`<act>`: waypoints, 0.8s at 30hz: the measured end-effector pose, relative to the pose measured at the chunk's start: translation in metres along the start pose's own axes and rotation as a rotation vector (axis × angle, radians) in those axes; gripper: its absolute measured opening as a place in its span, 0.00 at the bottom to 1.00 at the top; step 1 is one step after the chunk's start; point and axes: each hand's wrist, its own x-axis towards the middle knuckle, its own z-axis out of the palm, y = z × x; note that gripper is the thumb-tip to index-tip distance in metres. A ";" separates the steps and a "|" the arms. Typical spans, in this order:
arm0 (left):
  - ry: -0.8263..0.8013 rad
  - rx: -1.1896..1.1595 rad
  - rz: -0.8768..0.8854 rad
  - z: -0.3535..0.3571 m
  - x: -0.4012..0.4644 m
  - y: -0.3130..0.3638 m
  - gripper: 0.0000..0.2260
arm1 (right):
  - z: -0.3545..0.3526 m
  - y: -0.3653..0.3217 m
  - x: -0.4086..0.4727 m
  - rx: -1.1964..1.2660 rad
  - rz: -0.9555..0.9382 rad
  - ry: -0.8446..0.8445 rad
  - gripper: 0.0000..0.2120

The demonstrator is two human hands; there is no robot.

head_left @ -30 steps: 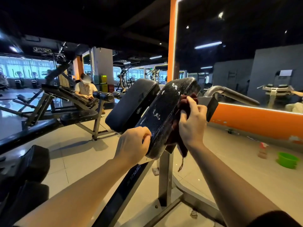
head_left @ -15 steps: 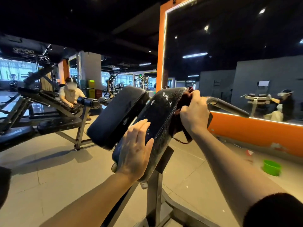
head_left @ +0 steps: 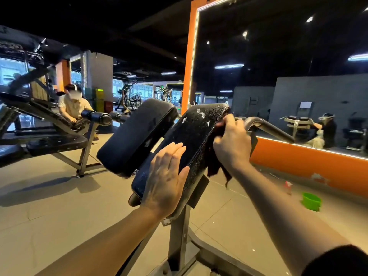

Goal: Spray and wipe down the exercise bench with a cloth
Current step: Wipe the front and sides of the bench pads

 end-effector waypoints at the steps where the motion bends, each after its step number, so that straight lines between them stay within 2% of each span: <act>1: 0.003 0.002 0.006 0.000 -0.001 0.000 0.20 | 0.001 0.000 -0.014 0.020 -0.049 -0.068 0.11; 3: 0.006 0.011 0.018 0.001 -0.001 0.001 0.20 | -0.008 0.004 -0.027 0.038 -0.096 -0.204 0.09; 4: 0.005 0.016 0.026 0.001 -0.001 0.001 0.20 | -0.015 0.007 -0.024 0.043 -0.093 -0.215 0.09; 8: 0.012 0.009 0.014 0.001 -0.001 -0.001 0.21 | -0.037 0.015 0.033 0.135 0.026 0.011 0.15; 11: 0.015 0.007 -0.019 0.002 -0.001 0.001 0.22 | -0.026 0.007 0.044 0.095 0.086 -0.024 0.19; 13: 0.025 -0.006 -0.031 0.003 -0.001 0.001 0.22 | -0.012 0.001 0.017 0.051 0.015 -0.001 0.18; 14: 0.027 -0.018 -0.037 0.003 -0.002 0.001 0.22 | -0.005 0.001 -0.001 0.051 -0.047 -0.018 0.17; 16: 0.024 -0.039 -0.033 0.002 -0.002 0.002 0.22 | -0.001 0.006 -0.033 0.092 -0.143 -0.162 0.14; 18: 0.015 -0.042 -0.031 0.001 -0.002 0.003 0.23 | -0.011 0.013 -0.037 0.176 -0.130 -0.287 0.12; 20: 0.009 -0.041 -0.038 -0.001 -0.002 0.002 0.24 | -0.022 0.018 -0.014 0.310 -0.040 -0.196 0.12; 22: 0.018 -0.032 -0.035 -0.002 -0.001 0.003 0.24 | -0.034 0.017 0.019 0.269 0.021 0.013 0.15; 24: 0.017 -0.031 -0.036 -0.002 -0.001 0.004 0.24 | -0.034 0.016 0.039 0.207 0.097 0.042 0.20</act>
